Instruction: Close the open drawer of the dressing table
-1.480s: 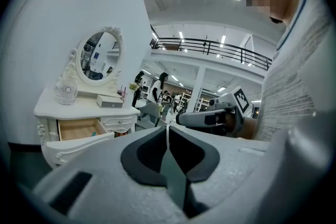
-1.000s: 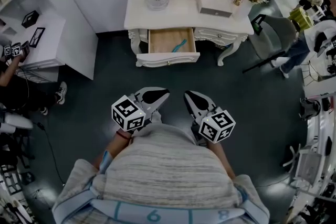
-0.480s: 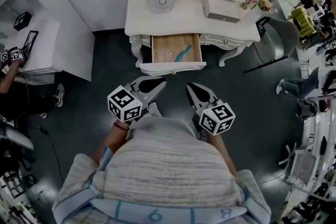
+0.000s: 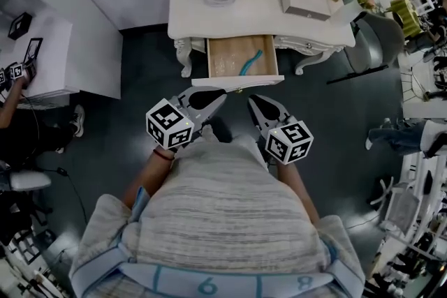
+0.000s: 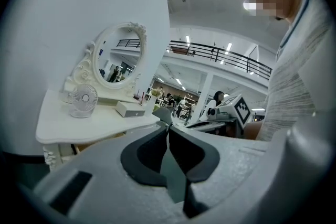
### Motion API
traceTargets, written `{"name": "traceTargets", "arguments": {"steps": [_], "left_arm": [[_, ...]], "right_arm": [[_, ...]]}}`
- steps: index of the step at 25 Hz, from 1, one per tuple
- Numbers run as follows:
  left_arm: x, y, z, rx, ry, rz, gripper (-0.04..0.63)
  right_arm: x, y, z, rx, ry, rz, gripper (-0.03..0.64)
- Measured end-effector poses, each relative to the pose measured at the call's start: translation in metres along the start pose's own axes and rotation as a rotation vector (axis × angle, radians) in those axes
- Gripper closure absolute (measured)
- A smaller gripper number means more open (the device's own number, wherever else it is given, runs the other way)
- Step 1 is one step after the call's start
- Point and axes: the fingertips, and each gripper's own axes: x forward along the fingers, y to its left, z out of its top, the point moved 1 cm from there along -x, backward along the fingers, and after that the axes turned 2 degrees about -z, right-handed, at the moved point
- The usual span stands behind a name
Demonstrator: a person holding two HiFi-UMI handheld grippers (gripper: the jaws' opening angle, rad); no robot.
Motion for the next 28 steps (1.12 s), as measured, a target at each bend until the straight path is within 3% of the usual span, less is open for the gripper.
{"name": "traceTargets", "arguments": {"steps": [6,20,28], "left_arm": [[0.012,0.006,-0.015,-0.004,0.033,-0.011,0.578],[0.043,0.038,-0.055,-0.080,0.090,0.078,0.578],[0.064,0.059,-0.099,-0.134,0.184,0.072,0.578]], "right_arm": [[0.014,-0.013,-0.019,-0.017,0.049,-0.012,0.604],[0.057,-0.085,-0.085,0.027,0.229,-0.030,0.604],[0.083,-0.108,-0.123,0.039,0.325,-0.050,0.604]]}}
